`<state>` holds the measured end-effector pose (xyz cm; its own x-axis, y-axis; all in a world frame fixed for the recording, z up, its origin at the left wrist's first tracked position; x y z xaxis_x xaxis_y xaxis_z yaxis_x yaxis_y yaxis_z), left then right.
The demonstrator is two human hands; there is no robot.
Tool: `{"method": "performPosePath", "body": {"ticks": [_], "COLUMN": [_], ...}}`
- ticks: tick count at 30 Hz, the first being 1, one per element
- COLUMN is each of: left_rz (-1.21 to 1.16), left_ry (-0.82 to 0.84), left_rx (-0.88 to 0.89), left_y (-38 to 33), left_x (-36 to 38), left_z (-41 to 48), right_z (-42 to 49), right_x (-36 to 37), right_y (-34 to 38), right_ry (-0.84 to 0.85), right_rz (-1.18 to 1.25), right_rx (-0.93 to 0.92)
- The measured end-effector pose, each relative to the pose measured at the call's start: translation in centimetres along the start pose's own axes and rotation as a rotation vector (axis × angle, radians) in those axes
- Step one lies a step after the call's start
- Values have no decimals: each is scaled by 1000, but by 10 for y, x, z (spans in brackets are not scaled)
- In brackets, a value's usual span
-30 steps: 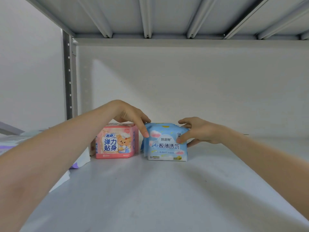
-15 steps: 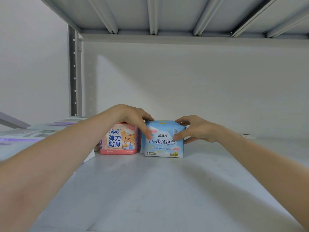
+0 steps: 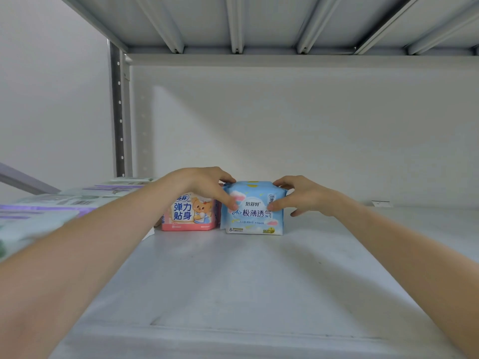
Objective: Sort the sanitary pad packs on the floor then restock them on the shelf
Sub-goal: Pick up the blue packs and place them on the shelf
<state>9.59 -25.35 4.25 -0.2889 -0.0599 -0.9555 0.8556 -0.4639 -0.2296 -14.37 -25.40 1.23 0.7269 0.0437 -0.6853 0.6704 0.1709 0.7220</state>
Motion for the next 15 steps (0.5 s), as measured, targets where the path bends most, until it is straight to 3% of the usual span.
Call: {"method": "performPosePath", "body": {"ticks": [6,15], "left_rz": [183,360], "left_ry": [-157,-335], "left_rx": [-28,47], "left_y": [-10,-33], "left_x": [14,44], "left_z": [-21,-86], "right_z": [-13,-88], "right_x": [8,35], "right_y": [1,9], "right_ry": [-153,-451], "right_rz": [-101,-549], "right_rx": [-40,-164]}}
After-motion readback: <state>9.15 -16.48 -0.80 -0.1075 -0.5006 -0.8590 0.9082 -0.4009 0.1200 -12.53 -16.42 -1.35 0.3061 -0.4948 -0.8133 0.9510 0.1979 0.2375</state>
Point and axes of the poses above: each hand's wrist, its own z-axis towards the middle knuckle, its own x-axis out of the palm, y = z × x, the point moved 1 cm from there along z, towards the middle knuckle, and after that the axes turned 10 degrees about x, right-handed, at the moved point
